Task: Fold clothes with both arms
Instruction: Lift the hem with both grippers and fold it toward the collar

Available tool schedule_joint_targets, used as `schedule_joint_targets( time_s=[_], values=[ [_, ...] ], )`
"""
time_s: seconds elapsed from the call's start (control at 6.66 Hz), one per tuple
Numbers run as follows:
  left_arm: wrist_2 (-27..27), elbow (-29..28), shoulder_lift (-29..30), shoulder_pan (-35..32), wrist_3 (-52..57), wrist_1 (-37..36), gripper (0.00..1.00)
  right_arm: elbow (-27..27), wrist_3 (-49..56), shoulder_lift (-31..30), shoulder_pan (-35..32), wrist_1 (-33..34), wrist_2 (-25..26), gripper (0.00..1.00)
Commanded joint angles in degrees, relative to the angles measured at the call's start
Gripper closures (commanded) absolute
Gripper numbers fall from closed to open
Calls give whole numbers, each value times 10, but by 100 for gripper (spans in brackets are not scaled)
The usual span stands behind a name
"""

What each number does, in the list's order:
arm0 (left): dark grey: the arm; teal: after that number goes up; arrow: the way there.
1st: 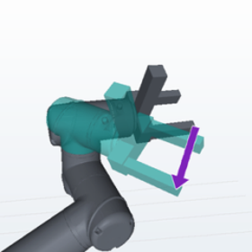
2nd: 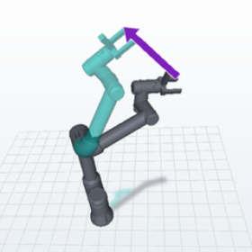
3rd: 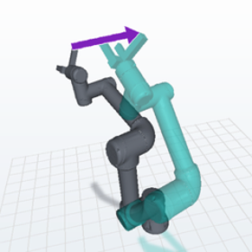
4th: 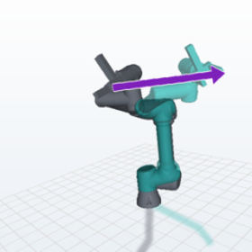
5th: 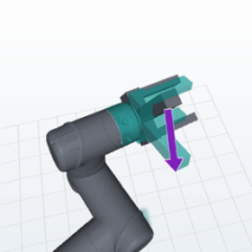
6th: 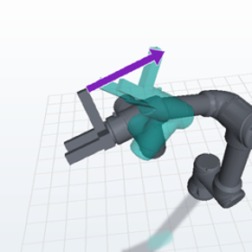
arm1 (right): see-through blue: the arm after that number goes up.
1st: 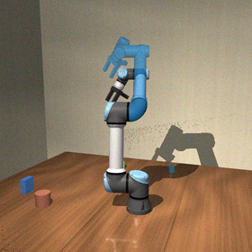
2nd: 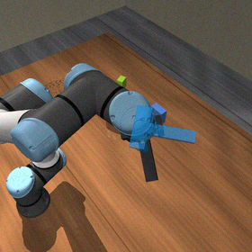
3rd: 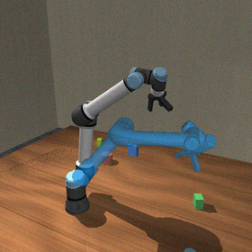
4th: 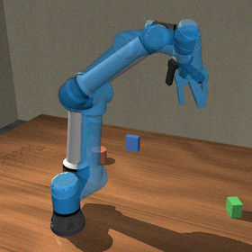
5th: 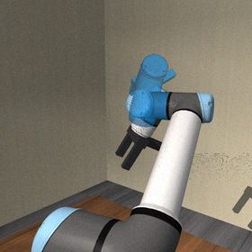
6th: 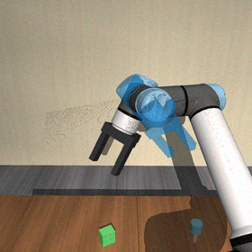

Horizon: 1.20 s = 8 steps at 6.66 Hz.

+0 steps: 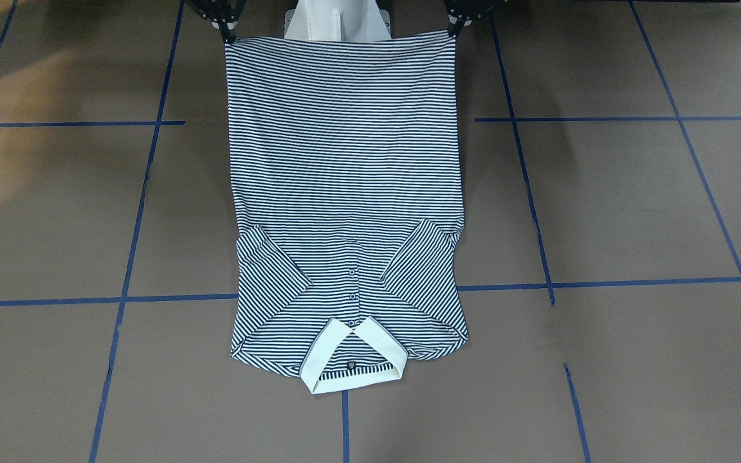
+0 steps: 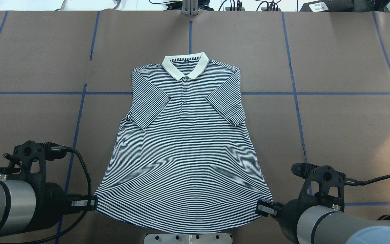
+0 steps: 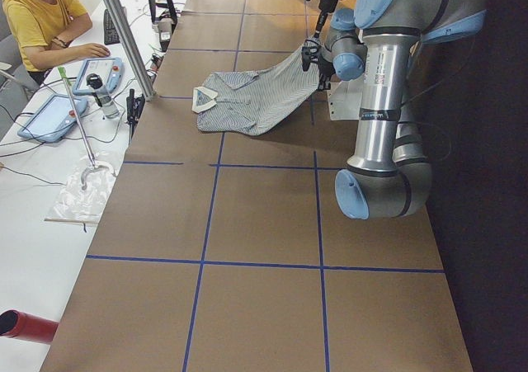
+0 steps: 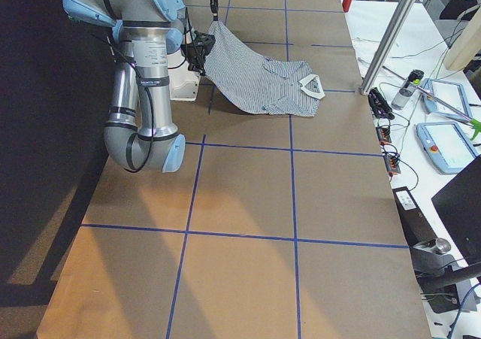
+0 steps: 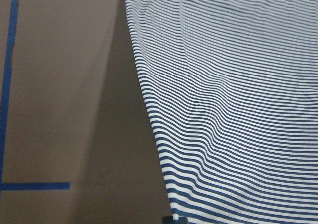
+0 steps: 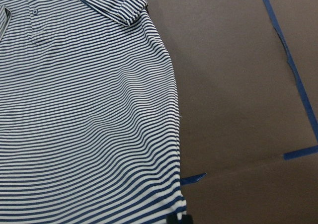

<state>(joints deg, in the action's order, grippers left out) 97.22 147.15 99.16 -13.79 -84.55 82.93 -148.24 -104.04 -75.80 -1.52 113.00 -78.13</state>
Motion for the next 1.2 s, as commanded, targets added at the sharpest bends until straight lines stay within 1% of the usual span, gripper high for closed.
schedule_joint_targets(
  time_s=[0.0,0.15,0.3,0.45,0.6,0.75,0.9,1.05],
  values=[
    [4,-52,56,-13,30,-19,100,16,9,17,-24,10,-3,100],
    [6,-105,105,-72,78,-21,100,46,51,51,-76,10,-11,100],
    [7,-149,136,-119,108,-21,100,92,83,71,-151,6,-58,100],
    [9,-177,153,-175,157,-21,100,135,116,105,-222,4,-106,100],
    [30,-209,163,-226,209,-20,100,173,149,119,-269,2,-113,100],
    [30,-269,194,-263,246,-15,100,224,179,150,-304,1,-115,100],
    [28,-329,221,-284,257,8,100,293,182,171,-327,-46,-115,100],
    [27,-380,230,-297,264,50,100,385,183,176,-343,-149,-114,100]
  ],
)
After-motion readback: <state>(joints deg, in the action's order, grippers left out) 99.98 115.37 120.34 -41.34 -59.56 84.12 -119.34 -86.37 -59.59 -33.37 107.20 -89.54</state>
